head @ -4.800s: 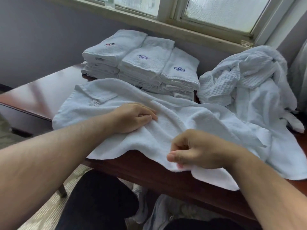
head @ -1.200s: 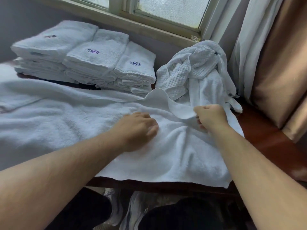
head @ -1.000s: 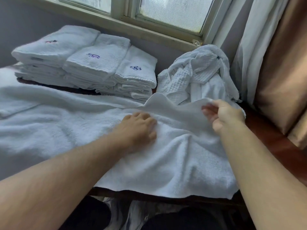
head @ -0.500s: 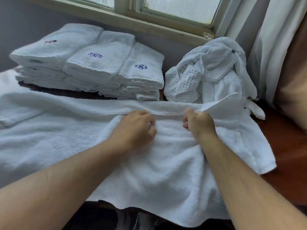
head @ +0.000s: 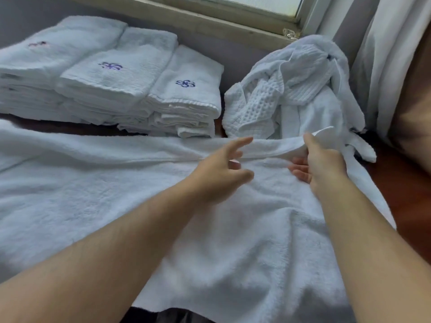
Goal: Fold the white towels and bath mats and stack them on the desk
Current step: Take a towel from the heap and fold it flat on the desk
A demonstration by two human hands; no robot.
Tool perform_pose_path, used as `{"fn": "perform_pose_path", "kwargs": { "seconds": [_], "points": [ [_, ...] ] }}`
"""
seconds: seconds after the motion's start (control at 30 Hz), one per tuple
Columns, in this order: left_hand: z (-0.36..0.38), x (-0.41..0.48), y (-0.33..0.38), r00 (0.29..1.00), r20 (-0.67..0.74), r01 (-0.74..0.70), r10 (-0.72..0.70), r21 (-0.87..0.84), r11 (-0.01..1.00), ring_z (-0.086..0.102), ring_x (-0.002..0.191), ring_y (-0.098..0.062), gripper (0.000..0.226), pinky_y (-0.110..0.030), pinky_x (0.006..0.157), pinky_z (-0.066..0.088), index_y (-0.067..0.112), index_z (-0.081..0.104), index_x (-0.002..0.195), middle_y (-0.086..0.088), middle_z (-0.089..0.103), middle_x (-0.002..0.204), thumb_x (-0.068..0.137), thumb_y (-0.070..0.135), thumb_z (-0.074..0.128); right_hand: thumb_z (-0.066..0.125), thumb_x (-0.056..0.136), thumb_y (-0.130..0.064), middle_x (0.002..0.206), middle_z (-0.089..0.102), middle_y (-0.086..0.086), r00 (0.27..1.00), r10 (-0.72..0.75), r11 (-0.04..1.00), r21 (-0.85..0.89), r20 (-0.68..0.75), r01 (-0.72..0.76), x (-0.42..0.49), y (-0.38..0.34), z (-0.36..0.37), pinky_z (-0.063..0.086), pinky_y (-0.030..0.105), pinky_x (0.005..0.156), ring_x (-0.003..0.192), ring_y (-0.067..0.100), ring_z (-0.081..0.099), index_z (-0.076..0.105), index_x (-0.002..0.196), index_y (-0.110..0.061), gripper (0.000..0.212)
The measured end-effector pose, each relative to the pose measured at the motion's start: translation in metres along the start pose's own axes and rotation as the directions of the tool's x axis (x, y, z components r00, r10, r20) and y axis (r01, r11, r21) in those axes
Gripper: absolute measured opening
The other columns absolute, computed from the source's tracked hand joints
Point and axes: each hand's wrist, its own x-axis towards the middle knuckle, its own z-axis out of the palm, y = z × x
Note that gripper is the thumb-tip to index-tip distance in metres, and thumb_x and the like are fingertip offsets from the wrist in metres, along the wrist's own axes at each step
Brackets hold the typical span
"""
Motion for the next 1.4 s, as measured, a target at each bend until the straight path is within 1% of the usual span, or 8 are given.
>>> {"fn": "perform_pose_path", "kwargs": {
  "seconds": [0.17, 0.33, 0.47, 0.63, 0.8, 1.03, 1.27, 1.4],
  "points": [
    [-0.019, 0.008, -0.007, 0.962, 0.175, 0.271, -0.208, -0.565, 0.779, 0.073, 0.073, -0.015, 0.036, -0.019, 0.052, 0.052, 0.029, 0.056, 0.134, -0.013, 0.073, 0.117, 0.099, 0.019, 0.055, 0.061, 0.09, -0.053, 0.059, 0.07, 0.003, 0.982, -0.187, 0.978, -0.088, 0.006, 0.187, 0.0, 0.007, 0.008, 0.042, 0.019, 0.037, 0.043, 0.012, 0.061, 0.065, 0.08, -0.013, 0.042],
    [-0.031, 0.008, -0.01, 0.882, 0.428, 0.451, -0.197, -0.647, 0.615, 0.075, 0.085, -0.019, 0.054, -0.021, 0.054, 0.056, 0.022, 0.046, 0.14, -0.022, 0.067, 0.125, 0.09, 0.031, 0.063, 0.058, 0.094, -0.045, 0.056, 0.069, 0.002, 0.986, -0.163, 0.975, -0.15, 0.022, 0.164, 0.012, 0.007, 0.011, 0.038, 0.019, 0.034, 0.039, 0.013, 0.058, 0.065, 0.073, -0.012, 0.04],
    [-0.024, 0.008, -0.002, 0.926, 0.31, 0.374, -0.215, -0.681, 0.63, 0.073, 0.092, -0.024, 0.05, -0.028, 0.066, 0.06, 0.017, 0.054, 0.137, -0.019, 0.069, 0.123, 0.088, 0.028, 0.061, 0.057, 0.091, -0.032, 0.062, 0.07, 0.002, 0.978, -0.21, 0.977, 0.039, 0.018, 0.209, 0.015, 0.009, 0.01, 0.045, 0.023, 0.041, 0.048, 0.019, 0.066, 0.063, 0.078, -0.017, 0.021],
    [-0.014, 0.005, 0.021, 0.907, 0.277, 0.403, -0.317, -0.352, 0.845, 0.06, 0.051, -0.017, 0.028, -0.022, 0.045, 0.047, 0.011, 0.062, 0.119, -0.018, 0.076, 0.092, 0.096, 0.029, 0.059, 0.053, 0.075, -0.023, 0.056, 0.064, 0.003, 0.97, -0.219, 0.92, 0.352, 0.102, 0.171, 0.006, 0.008, 0.001, 0.045, 0.025, 0.047, 0.049, 0.022, 0.064, 0.065, 0.067, -0.017, 0.016],
    [0.002, 0.007, 0.017, 0.834, 0.378, 0.552, -0.402, -0.555, 0.623, 0.075, 0.09, -0.033, 0.035, -0.032, 0.066, 0.063, 0.012, 0.05, 0.132, -0.027, 0.069, 0.116, 0.101, 0.028, 0.054, 0.048, 0.072, -0.022, 0.054, 0.049, -0.002, 0.957, -0.224, 0.835, 0.542, 0.187, 0.09, 0.004, 0.008, -0.007, 0.035, 0.026, 0.054, 0.05, 0.019, 0.056, 0.049, 0.06, -0.018, 0.012],
    [0.001, 0.01, 0.001, 0.899, 0.32, 0.421, -0.299, -0.819, 0.39, 0.071, 0.105, -0.034, 0.057, -0.042, 0.075, 0.062, 0.019, 0.044, 0.145, -0.024, 0.066, 0.127, 0.099, 0.05, 0.055, 0.042, 0.081, -0.024, 0.065, 0.062, -0.003, 0.937, -0.312, 0.748, 0.648, 0.156, 0.141, 0.01, 0.014, -0.01, 0.044, 0.026, 0.058, 0.066, 0.019, 0.064, 0.06, 0.069, -0.019, 0.022],
    [0.006, 0.009, 0.009, 0.899, 0.23, 0.382, -0.371, -0.826, 0.413, 0.073, 0.101, -0.031, 0.043, -0.041, 0.071, 0.062, 0.011, 0.048, 0.14, -0.02, 0.07, 0.12, 0.108, 0.038, 0.04, 0.047, 0.072, -0.025, 0.042, 0.048, -0.013, 0.942, -0.327, 0.899, 0.281, -0.077, 0.335, 0.005, 0.006, 0.002, 0.036, 0.022, 0.048, 0.044, 0.006, 0.046, 0.057, 0.04, -0.023, 0.033],
    [0.002, 0.005, 0.027, 0.892, 0.084, 0.38, -0.444, -0.672, 0.636, 0.073, 0.094, -0.029, 0.034, -0.038, 0.072, 0.059, 0.014, 0.053, 0.131, -0.014, 0.075, 0.109, 0.107, 0.035, 0.043, 0.057, 0.067, -0.034, 0.052, 0.059, -0.005, 0.972, -0.19, 0.968, -0.14, 0.141, 0.209, -0.001, -0.01, -0.009, 0.034, 0.023, 0.044, 0.048, 0.016, 0.05, 0.063, 0.048, -0.02, 0.024]
  ]
}}
